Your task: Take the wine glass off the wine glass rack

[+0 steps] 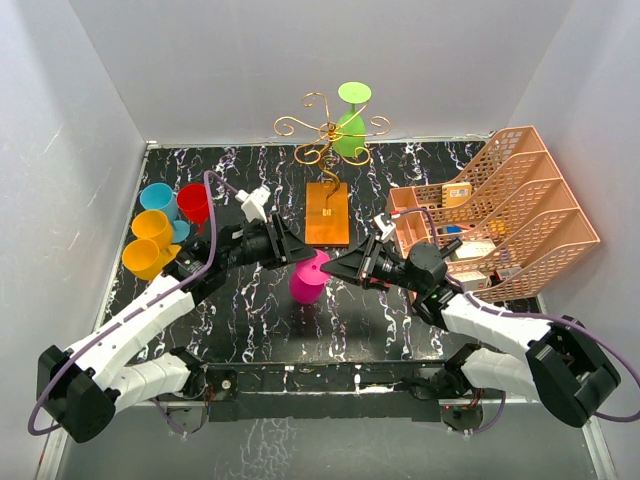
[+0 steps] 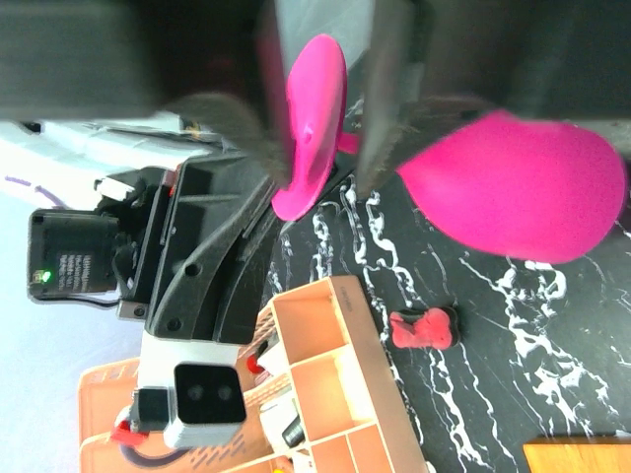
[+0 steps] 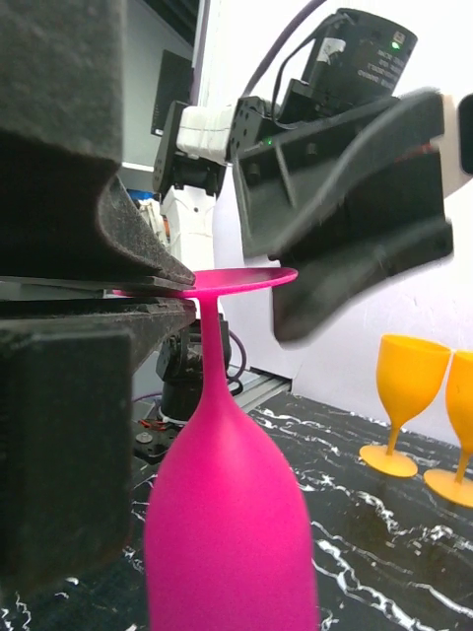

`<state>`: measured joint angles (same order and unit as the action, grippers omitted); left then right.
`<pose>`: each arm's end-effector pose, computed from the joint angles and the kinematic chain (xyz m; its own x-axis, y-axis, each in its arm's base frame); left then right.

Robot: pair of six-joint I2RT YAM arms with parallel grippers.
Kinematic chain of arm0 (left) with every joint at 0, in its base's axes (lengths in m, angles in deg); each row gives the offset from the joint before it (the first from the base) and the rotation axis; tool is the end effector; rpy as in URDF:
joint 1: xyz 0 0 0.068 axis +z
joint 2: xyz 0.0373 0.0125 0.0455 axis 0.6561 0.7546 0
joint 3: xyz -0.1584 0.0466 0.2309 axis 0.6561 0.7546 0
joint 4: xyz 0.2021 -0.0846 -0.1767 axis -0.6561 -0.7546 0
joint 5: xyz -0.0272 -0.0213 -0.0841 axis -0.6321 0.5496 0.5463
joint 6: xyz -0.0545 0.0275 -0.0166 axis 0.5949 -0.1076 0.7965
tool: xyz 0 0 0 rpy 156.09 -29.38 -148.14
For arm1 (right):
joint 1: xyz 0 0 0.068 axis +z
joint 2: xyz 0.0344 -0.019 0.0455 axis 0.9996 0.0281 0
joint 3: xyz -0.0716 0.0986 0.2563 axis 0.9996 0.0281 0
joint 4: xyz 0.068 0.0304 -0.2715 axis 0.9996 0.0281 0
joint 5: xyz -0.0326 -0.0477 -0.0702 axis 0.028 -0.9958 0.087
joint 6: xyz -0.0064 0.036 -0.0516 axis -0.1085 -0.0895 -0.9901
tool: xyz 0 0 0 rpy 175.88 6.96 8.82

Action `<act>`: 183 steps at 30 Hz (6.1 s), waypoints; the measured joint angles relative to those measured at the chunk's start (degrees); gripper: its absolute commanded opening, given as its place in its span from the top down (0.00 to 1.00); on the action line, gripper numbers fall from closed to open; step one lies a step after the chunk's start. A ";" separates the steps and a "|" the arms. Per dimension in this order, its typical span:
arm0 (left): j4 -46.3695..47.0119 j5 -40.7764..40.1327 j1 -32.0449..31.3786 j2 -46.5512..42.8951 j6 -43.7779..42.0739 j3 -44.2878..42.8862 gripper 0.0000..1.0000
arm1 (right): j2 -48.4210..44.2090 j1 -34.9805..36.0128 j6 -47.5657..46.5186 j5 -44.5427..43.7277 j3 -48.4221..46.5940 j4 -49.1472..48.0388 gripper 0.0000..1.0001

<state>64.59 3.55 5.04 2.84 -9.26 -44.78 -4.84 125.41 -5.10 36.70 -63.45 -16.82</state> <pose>0.2069 -0.1722 0.3251 -0.7964 -0.3258 -0.5095 0.3318 0.4689 -0.8186 0.1895 0.1735 0.2337 -0.8995 0.3756 -0.2231 -0.2064 0.0845 0.9748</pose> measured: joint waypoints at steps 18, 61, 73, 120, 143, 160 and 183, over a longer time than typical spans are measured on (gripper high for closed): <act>8.63 17.05 19.98 -0.44 6.99 0.42 0.12 | -22.38 -0.07 1.88 -12.44 4.48 5.55 0.92; 67.04 32.04 15.69 2.80 44.19 15.08 0.44 | -23.37 -0.15 21.42 -26.18 11.17 -21.66 0.92; 65.42 31.74 13.62 2.80 41.70 15.08 0.64 | -26.21 -0.17 21.09 -29.09 12.07 -15.63 0.92; -47.19 -28.17 11.37 15.04 -20.33 -25.14 1.00 | -23.21 -0.63 -11.34 -41.11 1.27 44.00 0.48; -51.36 -34.75 25.68 29.05 -30.45 -33.94 0.98 | -25.66 -0.63 -12.57 -41.40 1.01 46.88 0.48; -50.40 -31.19 29.22 31.54 -31.76 -34.99 0.62 | -25.68 -0.63 -13.81 -42.62 1.01 46.90 0.48; -25.94 -2.16 21.22 2.93 -21.09 -14.23 0.09 | -24.37 -0.63 -27.17 -49.59 -6.71 52.74 0.46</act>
<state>38.65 1.39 26.26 5.77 -30.35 -59.01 -29.21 124.77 -32.27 -12.90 -70.16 35.92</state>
